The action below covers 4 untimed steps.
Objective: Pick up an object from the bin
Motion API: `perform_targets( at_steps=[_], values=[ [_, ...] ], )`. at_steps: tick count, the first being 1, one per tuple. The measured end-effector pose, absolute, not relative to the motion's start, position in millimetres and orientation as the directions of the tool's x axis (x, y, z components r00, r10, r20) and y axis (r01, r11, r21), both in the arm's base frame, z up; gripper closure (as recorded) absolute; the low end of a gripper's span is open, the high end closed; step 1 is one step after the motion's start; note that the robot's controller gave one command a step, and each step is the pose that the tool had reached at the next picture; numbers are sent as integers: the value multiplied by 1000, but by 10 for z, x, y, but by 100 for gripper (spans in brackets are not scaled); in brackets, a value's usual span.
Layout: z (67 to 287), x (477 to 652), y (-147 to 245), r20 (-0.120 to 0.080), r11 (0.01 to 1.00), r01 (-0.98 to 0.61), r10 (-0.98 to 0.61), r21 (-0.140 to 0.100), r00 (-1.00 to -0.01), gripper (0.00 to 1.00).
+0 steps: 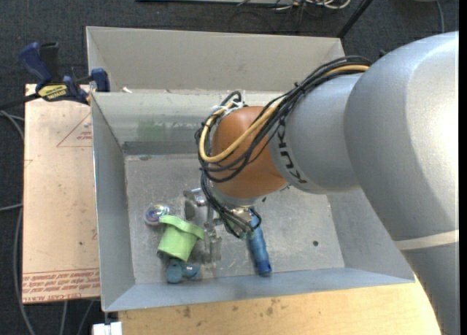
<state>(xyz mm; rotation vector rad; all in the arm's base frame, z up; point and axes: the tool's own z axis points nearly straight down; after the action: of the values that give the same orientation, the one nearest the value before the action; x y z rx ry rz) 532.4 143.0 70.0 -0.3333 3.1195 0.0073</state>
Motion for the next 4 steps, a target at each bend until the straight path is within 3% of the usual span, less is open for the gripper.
perform_targets(
  at_steps=[1, 2, 3, 4],
  values=[
    [701, 5323, 1392, -1, 979, -206, -206, 2, -979, 100],
    [2127, 5195, 2242, -12, 969, -247, -247, 5, -969, 100],
    [2077, 5188, 2207, -3, 970, -241, -241, 2, -970, 0],
    [1062, 4837, 2258, 4, 763, -646, -646, 3, -763, 0]
  ],
)
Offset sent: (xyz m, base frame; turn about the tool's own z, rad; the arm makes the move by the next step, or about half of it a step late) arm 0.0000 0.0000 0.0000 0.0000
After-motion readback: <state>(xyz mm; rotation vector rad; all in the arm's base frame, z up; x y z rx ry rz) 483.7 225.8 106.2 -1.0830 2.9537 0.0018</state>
